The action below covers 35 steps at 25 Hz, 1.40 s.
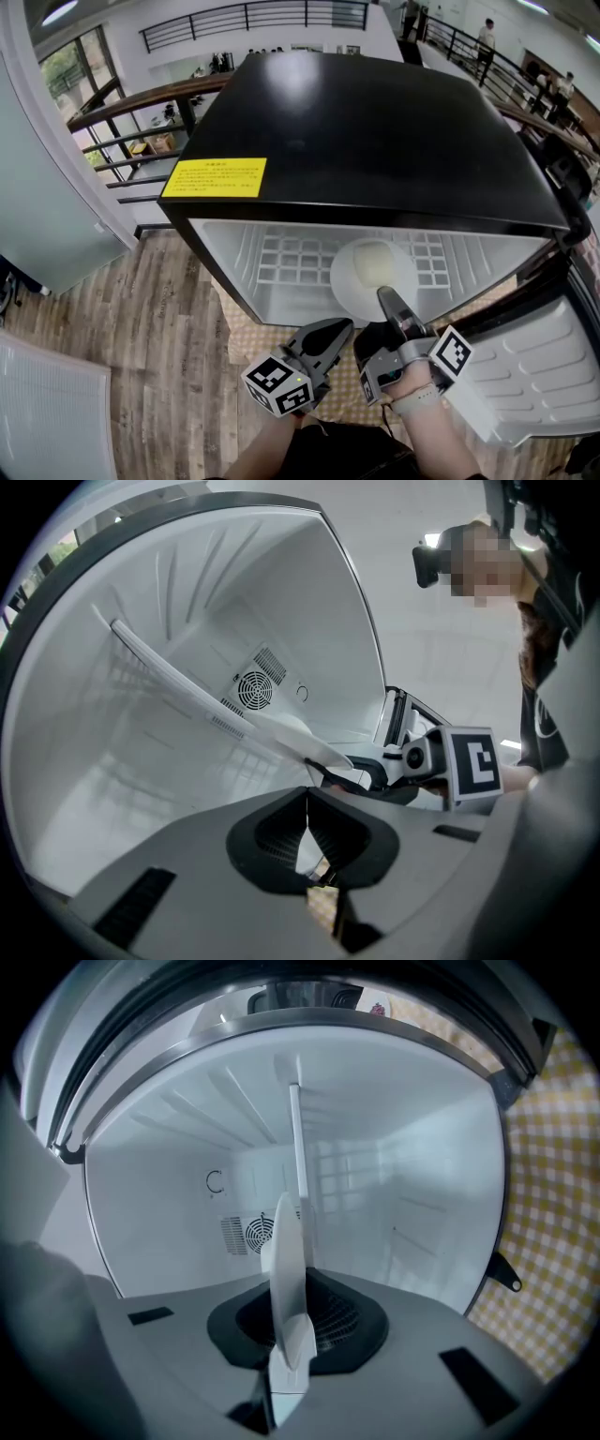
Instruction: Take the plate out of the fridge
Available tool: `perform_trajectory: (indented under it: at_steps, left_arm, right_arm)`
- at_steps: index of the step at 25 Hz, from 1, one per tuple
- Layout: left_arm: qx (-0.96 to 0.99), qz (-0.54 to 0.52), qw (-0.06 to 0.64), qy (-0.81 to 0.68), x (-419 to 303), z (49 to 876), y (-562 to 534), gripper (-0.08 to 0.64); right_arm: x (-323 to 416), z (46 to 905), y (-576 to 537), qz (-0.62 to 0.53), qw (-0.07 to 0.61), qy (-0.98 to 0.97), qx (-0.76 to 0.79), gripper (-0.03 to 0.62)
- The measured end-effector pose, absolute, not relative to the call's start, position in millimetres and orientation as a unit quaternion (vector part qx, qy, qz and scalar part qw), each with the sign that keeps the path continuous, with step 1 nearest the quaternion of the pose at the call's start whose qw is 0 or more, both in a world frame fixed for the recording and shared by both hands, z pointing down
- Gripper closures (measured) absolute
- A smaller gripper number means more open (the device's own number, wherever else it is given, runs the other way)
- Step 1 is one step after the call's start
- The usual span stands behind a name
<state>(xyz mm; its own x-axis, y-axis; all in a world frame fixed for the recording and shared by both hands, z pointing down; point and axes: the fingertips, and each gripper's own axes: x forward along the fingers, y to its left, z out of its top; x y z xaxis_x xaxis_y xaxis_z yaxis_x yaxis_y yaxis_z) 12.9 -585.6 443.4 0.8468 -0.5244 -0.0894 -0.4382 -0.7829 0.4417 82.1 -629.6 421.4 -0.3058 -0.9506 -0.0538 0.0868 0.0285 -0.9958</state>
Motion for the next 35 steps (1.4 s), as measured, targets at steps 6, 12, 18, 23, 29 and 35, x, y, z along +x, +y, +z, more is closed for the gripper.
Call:
perform_trajectory:
  at_steps: [6, 12, 18, 23, 29, 35]
  left_arm:
    - [0.939, -0.101, 0.204, -0.258, 12, 443, -583, 0.551]
    - [0.941, -0.100, 0.199, -0.254, 15, 439, -575, 0.551]
    - [0.942, -0.098, 0.195, -0.254, 10, 435, -563, 0.551]
    - [0.943, -0.097, 0.191, -0.253, 3, 435, -548, 0.551]
    - [0.945, -0.095, 0.193, -0.247, 0, 435, -526, 0.551]
    - [0.944, -0.097, 0.204, -0.242, -2, 448, -505, 0.551]
  right_arm:
    - [84, 420, -621, -0.583, 0.436, 0.564, -0.390, 0.543]
    - [87, 419, -609, -0.571, 0.438, 0.576, -0.388, 0.546]
    - [89, 420, -594, -0.559, 0.437, 0.586, -0.391, 0.548]
    - [86, 419, -577, -0.555, 0.438, 0.591, -0.389, 0.548]
    - [81, 416, -553, -0.550, 0.443, 0.591, -0.388, 0.548]
    - [81, 427, -522, -0.548, 0.435, 0.597, -0.392, 0.548]
